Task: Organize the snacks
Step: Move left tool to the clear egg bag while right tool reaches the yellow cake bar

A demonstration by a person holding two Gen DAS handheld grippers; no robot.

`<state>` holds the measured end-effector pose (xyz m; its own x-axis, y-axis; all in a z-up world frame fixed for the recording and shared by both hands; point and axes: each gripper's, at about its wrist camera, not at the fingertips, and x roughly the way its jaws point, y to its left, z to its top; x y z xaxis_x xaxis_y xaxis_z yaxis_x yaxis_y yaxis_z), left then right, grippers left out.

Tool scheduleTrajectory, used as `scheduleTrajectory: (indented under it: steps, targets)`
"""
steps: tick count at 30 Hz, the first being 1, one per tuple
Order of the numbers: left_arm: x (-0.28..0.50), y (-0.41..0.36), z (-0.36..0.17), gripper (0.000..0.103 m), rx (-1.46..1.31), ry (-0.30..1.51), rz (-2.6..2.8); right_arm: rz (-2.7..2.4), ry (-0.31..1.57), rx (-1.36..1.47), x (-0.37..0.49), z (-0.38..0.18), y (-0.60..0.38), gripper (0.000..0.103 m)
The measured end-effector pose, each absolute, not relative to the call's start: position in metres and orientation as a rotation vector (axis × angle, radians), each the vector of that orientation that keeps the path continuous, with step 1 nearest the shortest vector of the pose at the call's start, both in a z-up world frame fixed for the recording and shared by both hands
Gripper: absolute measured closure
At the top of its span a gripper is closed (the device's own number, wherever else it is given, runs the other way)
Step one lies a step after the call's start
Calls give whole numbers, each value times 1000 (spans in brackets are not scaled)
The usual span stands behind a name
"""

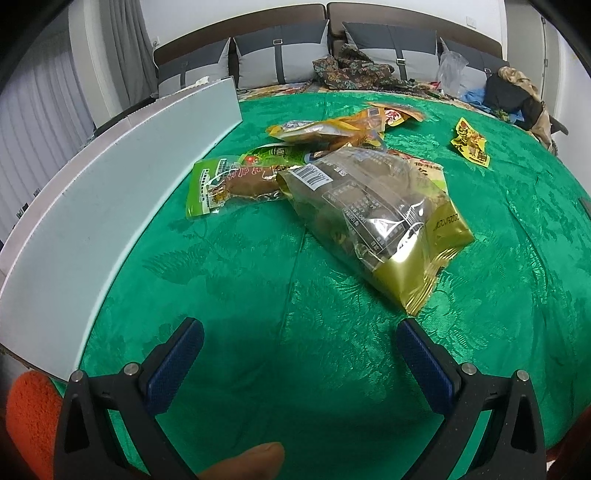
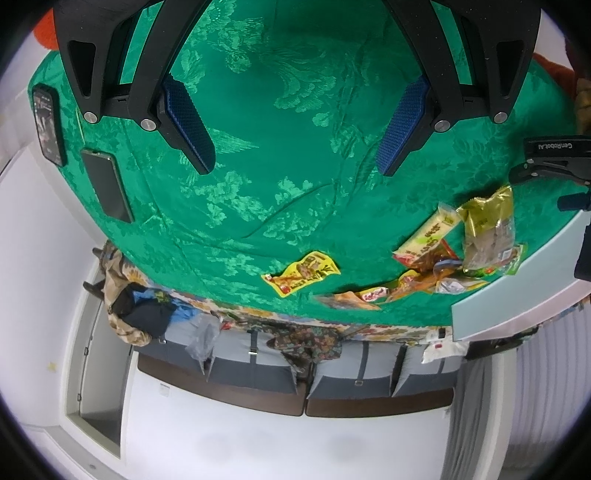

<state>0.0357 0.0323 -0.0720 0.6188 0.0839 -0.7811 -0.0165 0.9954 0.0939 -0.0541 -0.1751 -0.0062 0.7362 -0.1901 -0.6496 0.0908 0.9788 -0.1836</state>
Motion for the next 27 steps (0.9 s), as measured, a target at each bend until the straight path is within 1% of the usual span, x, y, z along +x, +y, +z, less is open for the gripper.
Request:
scheduleTrajectory:
  steps: [6,11,14,21,24,27]
  targets:
    - [38,33,-76,0,84,918,59,-155,736,-144,-52,-7,-178,11]
    - [39,35,-78,0,69,923,53,-181,779,-108,-45,-12,-191,11]
    - [41,38,-79,0,53,928,46,-195,836,-75,-33,-18,-203,11]
    - [43,46,-82,0,-12,956,22,-246,1027,-31,24,-51,-242,11]
    - [44,46,-83,0,-17,963,16,-278,1065,-6,39,-64,-257,12]
    - [45,46,-83,0,-17,969,13,-292,1057,22,46,-68,-267,11]
